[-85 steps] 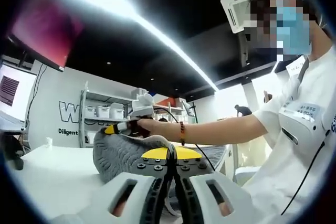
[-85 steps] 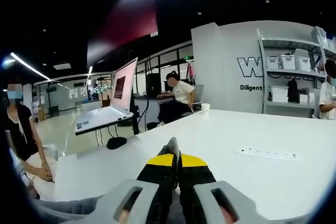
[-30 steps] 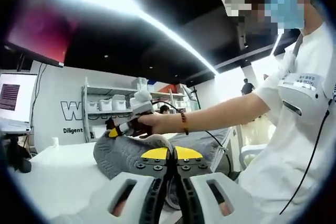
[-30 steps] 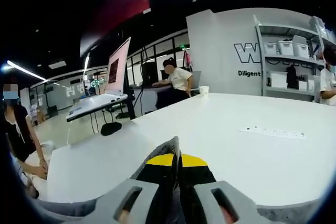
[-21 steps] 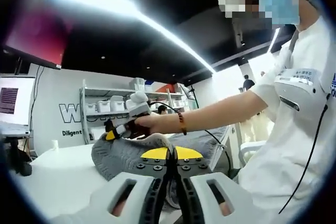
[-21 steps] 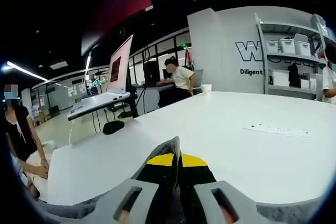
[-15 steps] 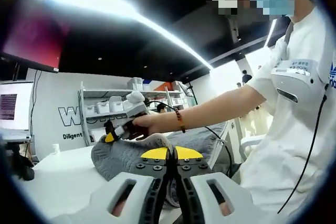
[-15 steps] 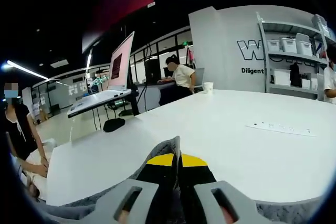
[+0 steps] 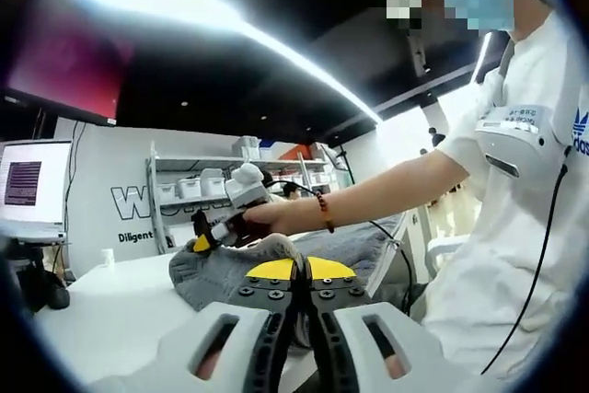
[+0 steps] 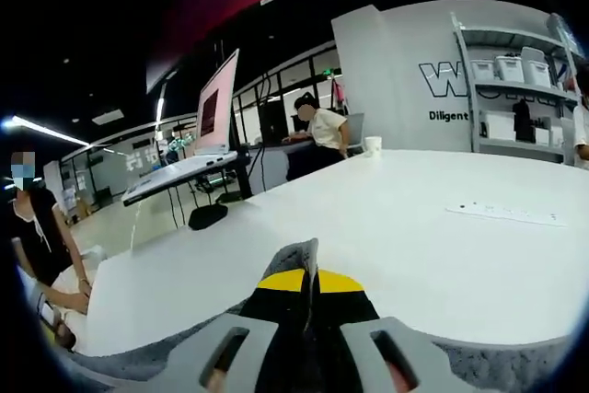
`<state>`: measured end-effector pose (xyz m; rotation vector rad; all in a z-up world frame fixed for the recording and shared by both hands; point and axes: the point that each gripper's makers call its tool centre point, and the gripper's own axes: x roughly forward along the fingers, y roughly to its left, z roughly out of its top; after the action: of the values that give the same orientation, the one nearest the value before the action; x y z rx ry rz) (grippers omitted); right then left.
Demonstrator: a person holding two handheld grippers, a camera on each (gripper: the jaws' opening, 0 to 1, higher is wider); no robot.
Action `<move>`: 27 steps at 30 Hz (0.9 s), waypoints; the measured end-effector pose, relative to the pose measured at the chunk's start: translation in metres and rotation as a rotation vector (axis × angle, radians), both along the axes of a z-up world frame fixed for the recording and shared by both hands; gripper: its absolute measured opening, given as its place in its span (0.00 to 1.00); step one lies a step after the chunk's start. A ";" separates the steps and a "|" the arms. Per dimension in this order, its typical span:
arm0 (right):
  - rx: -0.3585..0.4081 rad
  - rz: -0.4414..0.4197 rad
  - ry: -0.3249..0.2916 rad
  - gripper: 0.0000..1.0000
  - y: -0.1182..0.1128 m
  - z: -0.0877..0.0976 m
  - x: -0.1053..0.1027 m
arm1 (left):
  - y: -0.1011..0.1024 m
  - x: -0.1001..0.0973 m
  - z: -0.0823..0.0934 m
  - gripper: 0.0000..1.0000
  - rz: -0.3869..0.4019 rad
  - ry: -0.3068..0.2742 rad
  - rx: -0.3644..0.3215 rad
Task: Open the folded towel by lifting each exposed corner and separating the folded layers until the towel lies flat within the target outline without major curled edges
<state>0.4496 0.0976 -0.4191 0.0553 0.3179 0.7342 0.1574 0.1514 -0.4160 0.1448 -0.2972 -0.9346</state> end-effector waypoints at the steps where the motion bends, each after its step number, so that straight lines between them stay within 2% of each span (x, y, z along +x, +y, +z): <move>1: 0.000 0.001 0.001 0.00 0.000 0.000 0.000 | 0.001 0.000 0.000 0.01 0.001 0.000 0.002; 4: 0.013 0.007 0.010 0.00 0.002 -0.001 0.001 | 0.005 0.000 -0.002 0.01 0.014 -0.002 0.006; 11: 0.027 0.023 0.014 0.00 0.007 0.001 0.001 | 0.016 0.004 0.000 0.01 0.033 0.023 -0.039; 21: 0.042 0.047 0.015 0.00 0.020 0.003 0.003 | 0.014 0.001 -0.004 0.02 0.036 0.033 -0.040; 27: 0.074 0.055 0.043 0.00 0.023 0.001 0.000 | 0.020 0.001 -0.003 0.02 0.045 0.033 -0.050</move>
<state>0.4497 0.1207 -0.4180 0.1326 0.3349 0.8005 0.1581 0.1714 -0.4185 0.0896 -0.2856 -0.8836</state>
